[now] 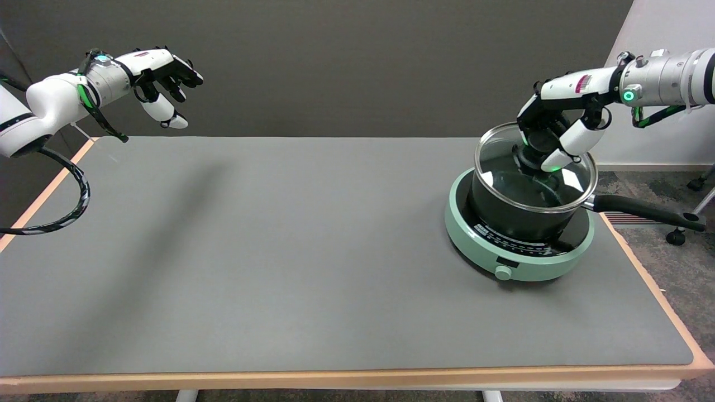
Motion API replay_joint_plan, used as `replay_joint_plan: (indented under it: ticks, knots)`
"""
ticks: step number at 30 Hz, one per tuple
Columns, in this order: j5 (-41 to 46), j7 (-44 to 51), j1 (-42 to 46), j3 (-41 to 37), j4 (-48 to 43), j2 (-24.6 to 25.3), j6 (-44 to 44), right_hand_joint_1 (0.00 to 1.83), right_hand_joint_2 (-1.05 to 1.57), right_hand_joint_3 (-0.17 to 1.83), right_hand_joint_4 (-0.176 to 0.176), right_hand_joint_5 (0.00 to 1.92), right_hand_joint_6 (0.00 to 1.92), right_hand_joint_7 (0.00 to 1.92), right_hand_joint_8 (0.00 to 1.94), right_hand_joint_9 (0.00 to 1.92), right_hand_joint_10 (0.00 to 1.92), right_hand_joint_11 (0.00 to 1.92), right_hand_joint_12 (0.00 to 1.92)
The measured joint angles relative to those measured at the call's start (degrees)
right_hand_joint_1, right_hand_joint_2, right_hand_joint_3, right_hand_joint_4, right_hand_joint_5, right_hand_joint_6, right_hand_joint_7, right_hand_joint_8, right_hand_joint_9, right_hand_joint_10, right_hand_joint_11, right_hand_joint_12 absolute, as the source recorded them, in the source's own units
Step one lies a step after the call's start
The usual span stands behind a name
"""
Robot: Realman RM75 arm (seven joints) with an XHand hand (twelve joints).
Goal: Place the pot lid onto the pot.
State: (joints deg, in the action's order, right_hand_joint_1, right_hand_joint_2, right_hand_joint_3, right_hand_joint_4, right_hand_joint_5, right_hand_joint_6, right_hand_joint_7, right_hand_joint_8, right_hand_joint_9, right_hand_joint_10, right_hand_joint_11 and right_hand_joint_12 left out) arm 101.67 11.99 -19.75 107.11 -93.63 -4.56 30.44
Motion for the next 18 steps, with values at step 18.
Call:
replay_joint_plan:
  ticks: [18]
  knots:
    - [-0.8, 0.1, -0.4, 1.8, 1.1, 0.4, -0.2, 1.19, 1.07, 0.26, -0.046, 0.72, 1.35, 0.94, 1.20, 0.87, 1.36, 0.65, 1.63]
